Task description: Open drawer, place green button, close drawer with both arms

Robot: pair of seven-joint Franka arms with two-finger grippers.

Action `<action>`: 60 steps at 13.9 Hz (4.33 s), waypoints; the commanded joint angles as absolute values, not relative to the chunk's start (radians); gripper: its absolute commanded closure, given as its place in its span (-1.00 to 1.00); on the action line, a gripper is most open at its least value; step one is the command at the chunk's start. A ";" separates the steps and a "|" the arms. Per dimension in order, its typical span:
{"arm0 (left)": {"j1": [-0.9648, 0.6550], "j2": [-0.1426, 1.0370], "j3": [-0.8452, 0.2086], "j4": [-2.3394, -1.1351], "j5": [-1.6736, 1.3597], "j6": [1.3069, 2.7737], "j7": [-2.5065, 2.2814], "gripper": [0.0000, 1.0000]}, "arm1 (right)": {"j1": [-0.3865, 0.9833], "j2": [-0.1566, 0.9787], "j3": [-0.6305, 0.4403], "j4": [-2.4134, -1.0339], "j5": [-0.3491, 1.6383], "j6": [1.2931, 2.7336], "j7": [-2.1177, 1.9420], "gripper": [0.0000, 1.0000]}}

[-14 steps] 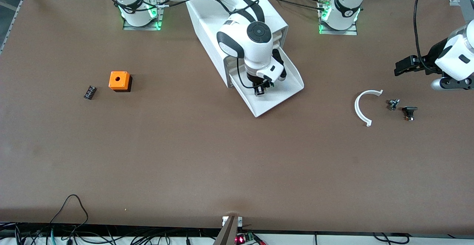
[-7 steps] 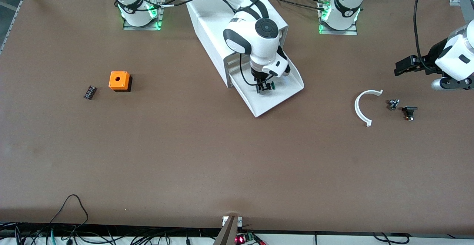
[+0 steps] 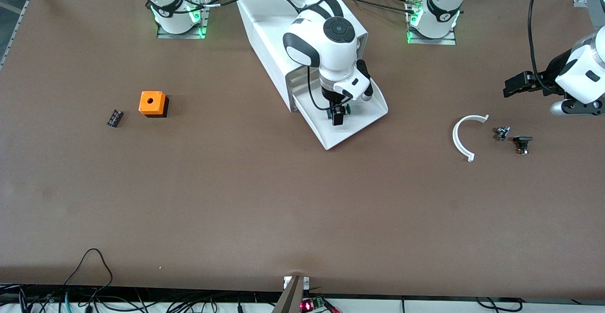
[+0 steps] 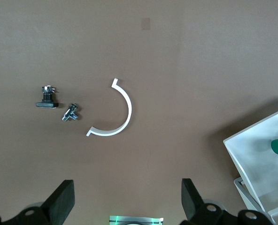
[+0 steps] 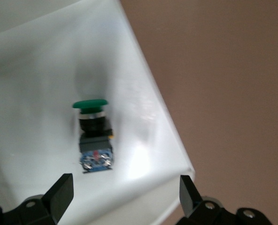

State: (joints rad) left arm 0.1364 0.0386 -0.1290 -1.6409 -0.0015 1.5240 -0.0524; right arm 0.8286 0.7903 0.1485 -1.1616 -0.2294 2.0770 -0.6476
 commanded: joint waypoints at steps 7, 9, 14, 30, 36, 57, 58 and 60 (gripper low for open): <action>0.126 0.118 -0.138 -1.549 0.015 1.517 -0.060 -1.00 | 0.692 0.572 0.109 -1.178 -0.099 1.990 -0.422 -1.00; 0.124 0.123 -0.175 -1.603 0.003 1.589 -0.069 -1.00 | 0.660 0.534 0.107 -1.241 -0.094 1.991 -0.359 -1.00; 0.071 0.150 -0.256 -1.811 0.002 1.872 -0.378 -1.00 | 0.525 0.480 0.103 -1.353 -0.087 1.970 -0.086 -1.00; -0.239 0.385 -0.276 -2.247 0.002 2.642 -1.023 -1.00 | 0.048 0.143 0.043 -1.546 -0.080 1.698 0.305 -1.00; -0.244 0.259 -0.417 -2.275 0.002 2.410 -1.131 -1.00 | 0.048 0.062 -0.049 -1.630 -0.081 1.654 0.176 -1.00; -0.241 0.264 -0.535 -2.264 -0.107 2.352 -1.126 -1.00 | 0.057 -0.081 -0.101 -1.819 -0.017 1.740 -0.003 -1.00; -0.245 0.262 -0.538 -2.266 -0.107 2.350 -1.138 -1.00 | 0.057 -0.083 -0.101 -1.815 -0.021 1.735 -0.006 -1.00; -0.238 0.249 -0.543 -2.260 -0.107 2.350 -1.132 -1.00 | 0.052 -0.075 -0.103 -1.803 -0.017 1.730 -0.006 -1.00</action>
State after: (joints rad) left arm -0.2417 0.2727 -0.5357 -2.2627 -0.0864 2.3537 -1.1295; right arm 0.0472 -0.0575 -0.0892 -1.7956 -0.0352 1.7318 0.0162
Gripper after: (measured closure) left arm 0.000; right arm 0.000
